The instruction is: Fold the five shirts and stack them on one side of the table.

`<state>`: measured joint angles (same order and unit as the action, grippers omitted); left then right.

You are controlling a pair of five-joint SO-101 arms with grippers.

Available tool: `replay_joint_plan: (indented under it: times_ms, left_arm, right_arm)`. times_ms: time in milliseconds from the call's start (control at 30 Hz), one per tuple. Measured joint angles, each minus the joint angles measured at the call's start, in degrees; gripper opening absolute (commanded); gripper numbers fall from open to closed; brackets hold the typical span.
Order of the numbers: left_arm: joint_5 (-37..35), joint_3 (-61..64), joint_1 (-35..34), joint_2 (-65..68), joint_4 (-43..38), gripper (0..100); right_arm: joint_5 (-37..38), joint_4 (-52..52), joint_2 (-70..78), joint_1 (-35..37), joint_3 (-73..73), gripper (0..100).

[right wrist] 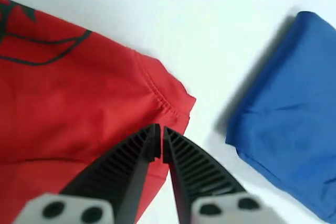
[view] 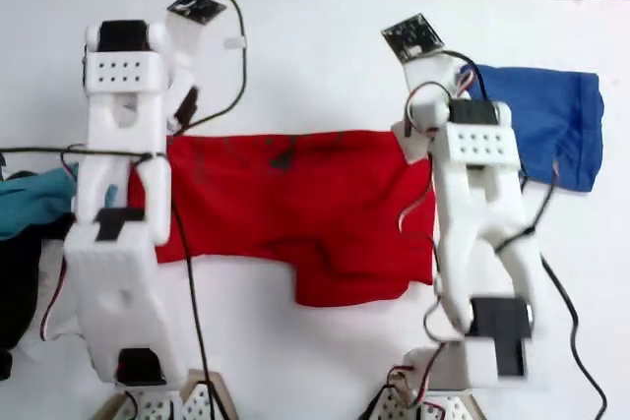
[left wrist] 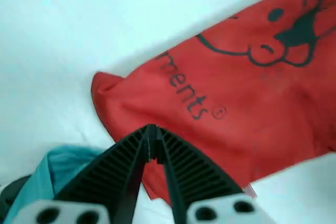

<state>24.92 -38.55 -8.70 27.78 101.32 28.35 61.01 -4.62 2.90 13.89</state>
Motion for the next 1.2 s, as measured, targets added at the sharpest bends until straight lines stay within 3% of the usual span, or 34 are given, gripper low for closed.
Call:
replay_joint_plan:
  times_ms: [200, 333, 500, 667, 767, 933, 1200]
  left_arm:
    - [-0.09, 22.42, 0.18, -19.25, -0.88, 3]
    - [0.18, 41.14, -0.97, -32.0, -6.33, 3]
    - [-0.09, 65.32, -6.68, -41.93, -19.08, 3]
    - [2.29, 79.38, -10.55, -42.81, -31.82, 3]
    - [2.2, 80.53, -11.78, -40.53, -37.8, 3]
    - [1.14, 75.08, -11.69, -32.7, -41.23, 3]
    - [-2.37, 53.19, -11.6, -10.11, -37.19, 3]
  right_arm:
    - [0.0, 0.0, -15.3, 0.0, 12.22, 1.8]
    - [0.0, 0.26, -24.79, 0.0, 20.48, 1.8]
    - [0.0, 0.26, -34.73, 0.0, 29.98, 1.8]
    - [0.0, 0.44, -42.11, 0.0, 37.54, 1.8]
    - [0.0, 1.76, -45.1, 0.0, 40.62, 1.8]
    - [0.0, 3.16, -47.3, 0.0, 43.25, 1.8]
    - [0.0, 3.34, -47.3, 0.0, 43.6, 1.8]
